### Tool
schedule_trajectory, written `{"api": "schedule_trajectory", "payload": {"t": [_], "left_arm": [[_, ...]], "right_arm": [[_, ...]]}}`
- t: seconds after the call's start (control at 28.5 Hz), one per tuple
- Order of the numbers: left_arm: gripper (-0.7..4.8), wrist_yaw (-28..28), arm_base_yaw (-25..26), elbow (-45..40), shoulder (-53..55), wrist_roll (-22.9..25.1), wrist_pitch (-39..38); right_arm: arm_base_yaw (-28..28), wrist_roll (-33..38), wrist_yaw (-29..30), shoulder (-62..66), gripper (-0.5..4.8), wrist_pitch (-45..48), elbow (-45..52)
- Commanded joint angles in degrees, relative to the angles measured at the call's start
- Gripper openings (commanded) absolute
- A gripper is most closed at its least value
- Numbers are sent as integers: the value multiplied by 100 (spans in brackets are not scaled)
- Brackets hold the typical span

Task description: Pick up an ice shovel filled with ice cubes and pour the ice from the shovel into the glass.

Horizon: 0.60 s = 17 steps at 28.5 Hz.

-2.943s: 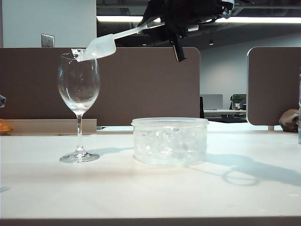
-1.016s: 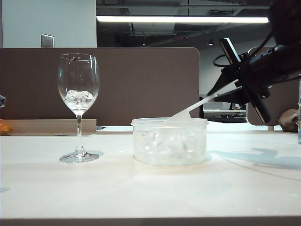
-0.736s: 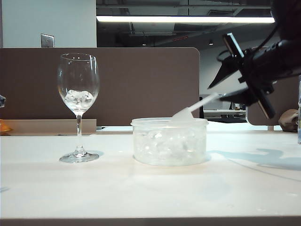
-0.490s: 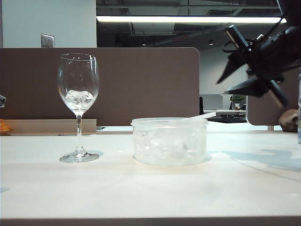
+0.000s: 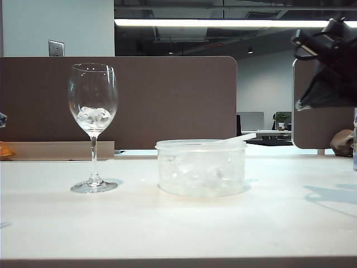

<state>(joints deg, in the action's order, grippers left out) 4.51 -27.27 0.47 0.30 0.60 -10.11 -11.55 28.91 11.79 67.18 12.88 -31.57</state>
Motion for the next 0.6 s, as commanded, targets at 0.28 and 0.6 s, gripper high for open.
{"api": "schedule_trajectory", "payload": {"t": [0.28, 0.6], "left_arm": [[29, 26, 9, 4, 4, 24, -13], [29, 26, 9, 4, 4, 26, -13]], "right_arm": [[151, -1263, -496, -2140, -5, -46, 1440], [153, -2636, -1233, -2804, -5, -385, 1700]]}}
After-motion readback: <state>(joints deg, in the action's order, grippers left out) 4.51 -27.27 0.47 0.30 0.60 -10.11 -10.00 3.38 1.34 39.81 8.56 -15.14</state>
